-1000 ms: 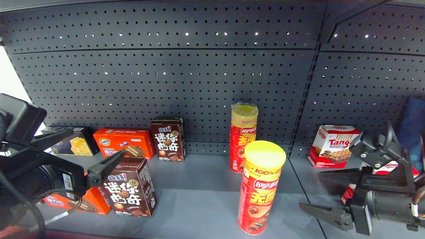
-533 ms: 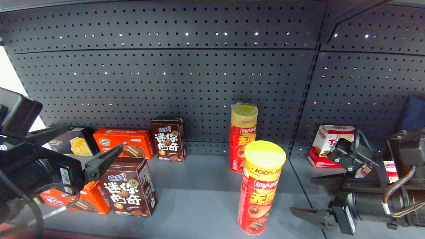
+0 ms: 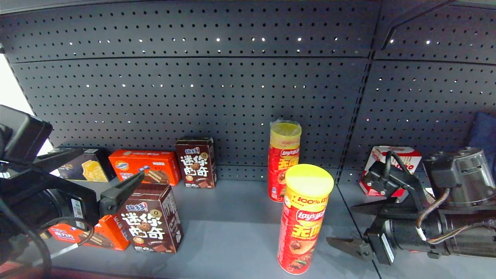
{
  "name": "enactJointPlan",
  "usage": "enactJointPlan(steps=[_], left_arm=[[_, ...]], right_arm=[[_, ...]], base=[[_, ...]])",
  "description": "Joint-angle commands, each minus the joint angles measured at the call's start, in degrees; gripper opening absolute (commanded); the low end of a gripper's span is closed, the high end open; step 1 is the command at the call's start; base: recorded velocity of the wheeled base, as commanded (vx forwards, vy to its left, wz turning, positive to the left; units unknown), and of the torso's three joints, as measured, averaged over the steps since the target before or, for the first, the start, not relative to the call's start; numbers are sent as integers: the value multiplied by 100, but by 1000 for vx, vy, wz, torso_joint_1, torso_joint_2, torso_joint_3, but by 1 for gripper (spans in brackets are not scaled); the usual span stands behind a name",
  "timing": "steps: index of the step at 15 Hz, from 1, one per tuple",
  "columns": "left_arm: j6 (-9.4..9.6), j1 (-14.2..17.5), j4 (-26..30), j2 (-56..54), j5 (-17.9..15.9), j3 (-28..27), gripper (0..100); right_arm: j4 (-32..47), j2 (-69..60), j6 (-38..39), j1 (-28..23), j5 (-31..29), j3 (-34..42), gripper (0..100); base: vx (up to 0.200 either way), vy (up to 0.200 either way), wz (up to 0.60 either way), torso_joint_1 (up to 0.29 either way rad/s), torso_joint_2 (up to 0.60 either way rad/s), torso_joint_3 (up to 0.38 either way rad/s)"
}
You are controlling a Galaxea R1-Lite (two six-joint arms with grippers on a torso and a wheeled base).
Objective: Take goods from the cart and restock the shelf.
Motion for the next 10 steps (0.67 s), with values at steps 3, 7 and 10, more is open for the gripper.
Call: enactJointPlan(steps=[3, 7, 10], left_arm=[[-9, 2, -3, 15, -5, 62, 100], [-18, 2, -3, 15, -5, 80, 100], [-18, 2, -3, 15, -5, 80, 100]], right_arm=[[-10, 209, -4, 122, -7, -89, 100], [-10, 332, -4, 228, -7, -176, 100], [-10, 402, -4, 245, -7, -194, 100]], base=[[0, 0, 0, 0, 0, 0], [0, 0, 0, 0, 0, 0], [0, 0, 0, 0, 0, 0]])
